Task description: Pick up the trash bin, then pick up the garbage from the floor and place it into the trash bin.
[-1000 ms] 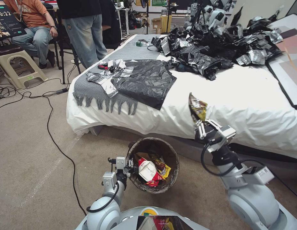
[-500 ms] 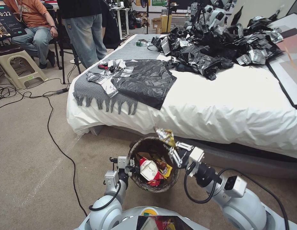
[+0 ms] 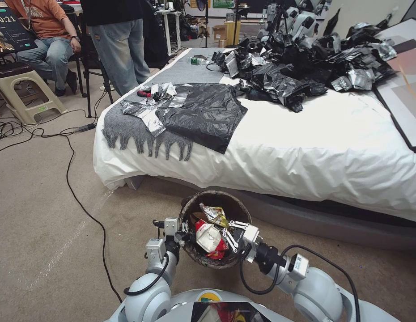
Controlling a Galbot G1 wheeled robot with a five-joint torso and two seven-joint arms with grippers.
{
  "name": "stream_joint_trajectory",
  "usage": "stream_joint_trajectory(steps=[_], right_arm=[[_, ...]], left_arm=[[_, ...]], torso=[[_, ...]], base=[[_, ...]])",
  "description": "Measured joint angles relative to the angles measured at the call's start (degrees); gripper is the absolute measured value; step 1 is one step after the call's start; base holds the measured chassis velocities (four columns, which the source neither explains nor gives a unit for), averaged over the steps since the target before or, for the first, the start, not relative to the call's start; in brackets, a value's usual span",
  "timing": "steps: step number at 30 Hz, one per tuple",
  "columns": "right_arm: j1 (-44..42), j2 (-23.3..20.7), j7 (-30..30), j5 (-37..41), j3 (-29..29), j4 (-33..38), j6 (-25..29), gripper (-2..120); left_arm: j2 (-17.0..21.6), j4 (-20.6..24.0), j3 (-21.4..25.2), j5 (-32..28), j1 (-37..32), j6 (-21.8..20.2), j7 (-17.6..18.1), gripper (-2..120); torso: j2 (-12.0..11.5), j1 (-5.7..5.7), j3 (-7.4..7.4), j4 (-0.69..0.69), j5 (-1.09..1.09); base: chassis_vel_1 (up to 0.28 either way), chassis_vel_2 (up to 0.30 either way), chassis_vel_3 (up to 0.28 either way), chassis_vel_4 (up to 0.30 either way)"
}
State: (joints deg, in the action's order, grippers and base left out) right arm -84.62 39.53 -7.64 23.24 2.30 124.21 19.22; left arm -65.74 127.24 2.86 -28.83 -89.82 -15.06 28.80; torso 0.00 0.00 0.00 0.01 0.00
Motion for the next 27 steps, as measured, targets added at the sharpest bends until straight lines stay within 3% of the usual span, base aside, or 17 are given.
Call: stream_joint_trajectory(steps=[9, 12, 19, 23, 27], right_arm=[[4.81, 1.86, 2.25, -0.45, -4.40, -5.06, -0.08, -2], [5.44, 2.23, 2.94, -0.75, -4.90, -5.75, -0.29, 5], [6.26, 2.92, 4.82, -1.85, -5.50, -6.85, -1.37, 35], [6.01, 2.76, 4.86, -2.14, -5.30, -6.85, -1.42, 44], [5.46, 2.49, 5.06, -2.23, -4.32, -6.77, -1.40, 62]], left_arm=[[0.51, 0.77, 0.21, -0.11, -0.18, 0.00, 0.00, 2], [0.64, 0.86, 0.22, -0.22, -0.16, 0.00, 0.01, 2], [0.86, 0.97, 0.21, -0.60, 0.09, 0.03, 0.04, 2], [0.92, 0.97, 0.21, -0.74, 0.20, 0.04, 0.06, 2], [0.97, 0.80, 0.22, -0.94, 0.44, 0.05, 0.08, 2]], torso=[[0.00, 0.00, 0.00, 0.00, 0.00], [0.00, 0.00, 0.00, -0.01, -0.01], [0.00, 0.00, 0.00, -0.01, 0.00], [0.00, 0.00, 0.00, -0.01, -0.01], [0.00, 0.00, 0.00, -0.01, 0.00]], base=[[0.000, 0.000, 0.000, 0.000], [0.000, 0.000, 0.000, 0.000], [0.000, 0.000, 0.000, 0.000], [0.000, 0.000, 0.000, 0.000], [0.000, 0.000, 0.000, 0.000]])
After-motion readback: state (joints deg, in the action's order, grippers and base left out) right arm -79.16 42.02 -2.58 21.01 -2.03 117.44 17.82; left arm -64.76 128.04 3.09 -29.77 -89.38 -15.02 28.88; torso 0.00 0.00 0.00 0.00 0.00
